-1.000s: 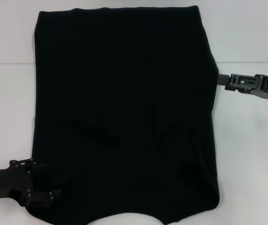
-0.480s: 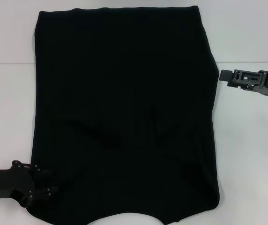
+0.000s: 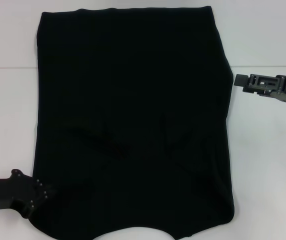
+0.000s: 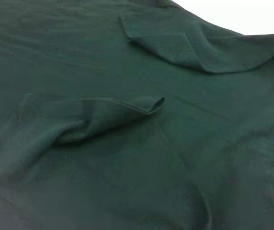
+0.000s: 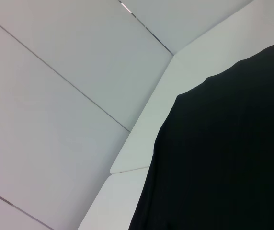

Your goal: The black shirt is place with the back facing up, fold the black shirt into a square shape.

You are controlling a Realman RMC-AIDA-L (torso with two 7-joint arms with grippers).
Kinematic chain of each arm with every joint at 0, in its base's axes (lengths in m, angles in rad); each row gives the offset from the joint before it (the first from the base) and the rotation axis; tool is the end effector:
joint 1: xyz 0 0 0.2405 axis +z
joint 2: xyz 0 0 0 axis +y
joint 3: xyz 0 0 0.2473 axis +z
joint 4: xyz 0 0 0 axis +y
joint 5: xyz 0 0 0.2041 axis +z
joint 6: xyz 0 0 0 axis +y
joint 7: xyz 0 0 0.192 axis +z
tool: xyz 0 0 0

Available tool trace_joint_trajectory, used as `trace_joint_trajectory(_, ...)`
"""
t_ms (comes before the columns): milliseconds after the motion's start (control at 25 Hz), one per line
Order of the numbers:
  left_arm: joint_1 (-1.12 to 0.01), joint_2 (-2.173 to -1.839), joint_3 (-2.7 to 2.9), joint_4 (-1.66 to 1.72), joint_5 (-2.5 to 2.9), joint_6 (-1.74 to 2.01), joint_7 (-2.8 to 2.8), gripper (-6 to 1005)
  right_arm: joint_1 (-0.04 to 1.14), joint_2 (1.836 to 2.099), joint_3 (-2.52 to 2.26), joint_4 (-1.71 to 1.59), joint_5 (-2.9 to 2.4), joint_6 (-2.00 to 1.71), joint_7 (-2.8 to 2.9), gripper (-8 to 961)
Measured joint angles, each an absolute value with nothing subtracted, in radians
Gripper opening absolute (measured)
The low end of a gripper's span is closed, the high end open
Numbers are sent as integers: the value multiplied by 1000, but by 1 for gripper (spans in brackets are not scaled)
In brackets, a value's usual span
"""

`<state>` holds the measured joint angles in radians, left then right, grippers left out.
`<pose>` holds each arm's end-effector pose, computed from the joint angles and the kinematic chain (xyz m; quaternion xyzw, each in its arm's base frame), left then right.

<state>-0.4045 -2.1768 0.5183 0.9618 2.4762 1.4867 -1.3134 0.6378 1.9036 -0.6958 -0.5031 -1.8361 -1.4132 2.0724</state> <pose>-0.3289 0.3034 -0.0230 -0.9535 -0.2201 -0.0192 0.2052 0.2349 0.4043 0.0243 -0.7896 0.5127 0.3138 0.1230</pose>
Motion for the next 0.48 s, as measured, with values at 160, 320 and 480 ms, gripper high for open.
trace_joint_trajectory(160, -396, -2175, 465, 962, 2451, 1497, -1314, 96, 636, 1904, -702, -503, -1838, -1415, 2072, 651)
trace_joint_trajectory(320, -374, -2172, 393, 958, 2412, 1516, -1302, 48, 630, 1905, -707, -503, -1842, -1426, 2071, 650)
trace_joint_trajectory(480, -350, -2173, 333, 951, 2399, 1528, -1280, 38, 615, 1904, -708, -502, -1842, -1459, 2065, 648)
